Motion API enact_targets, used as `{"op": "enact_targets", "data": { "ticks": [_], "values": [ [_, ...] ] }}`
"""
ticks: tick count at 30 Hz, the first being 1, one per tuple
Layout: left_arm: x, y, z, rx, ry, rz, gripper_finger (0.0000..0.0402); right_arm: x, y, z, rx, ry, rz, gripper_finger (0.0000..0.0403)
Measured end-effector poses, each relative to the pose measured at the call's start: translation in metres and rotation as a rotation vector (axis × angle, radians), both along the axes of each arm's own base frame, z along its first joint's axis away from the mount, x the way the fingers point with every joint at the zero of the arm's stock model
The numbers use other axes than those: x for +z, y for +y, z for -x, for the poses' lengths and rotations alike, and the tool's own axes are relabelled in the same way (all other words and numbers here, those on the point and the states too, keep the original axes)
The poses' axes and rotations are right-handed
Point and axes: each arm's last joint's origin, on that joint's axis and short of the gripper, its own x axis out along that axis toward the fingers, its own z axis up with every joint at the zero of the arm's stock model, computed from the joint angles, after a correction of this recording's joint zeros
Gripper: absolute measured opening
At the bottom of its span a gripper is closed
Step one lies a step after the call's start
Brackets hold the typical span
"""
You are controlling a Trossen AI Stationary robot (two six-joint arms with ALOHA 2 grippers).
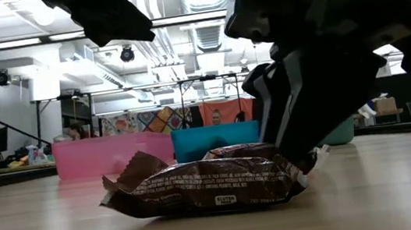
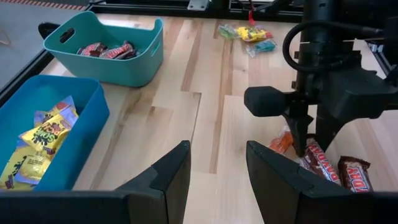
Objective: Sort candy
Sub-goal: Put the brown candy into the green bin
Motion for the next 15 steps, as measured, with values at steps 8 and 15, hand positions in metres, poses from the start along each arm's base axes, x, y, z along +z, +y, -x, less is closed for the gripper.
{"op": "enact_targets", "data": {
  "ticks": [8,15],
  "values": [
    [0.0,0.0,0.0,0.0,-0.001,0.0,0.0139,0.001,0.0,0.0,0.003,-0.003,-0.004,0.0047],
    [0.0,0.0,0.0,0.0,-0.001,0.0,0.0139,0.014,0.003,-0.005,0.028,-0.014,-0.017,0.0044]
  ]
}}
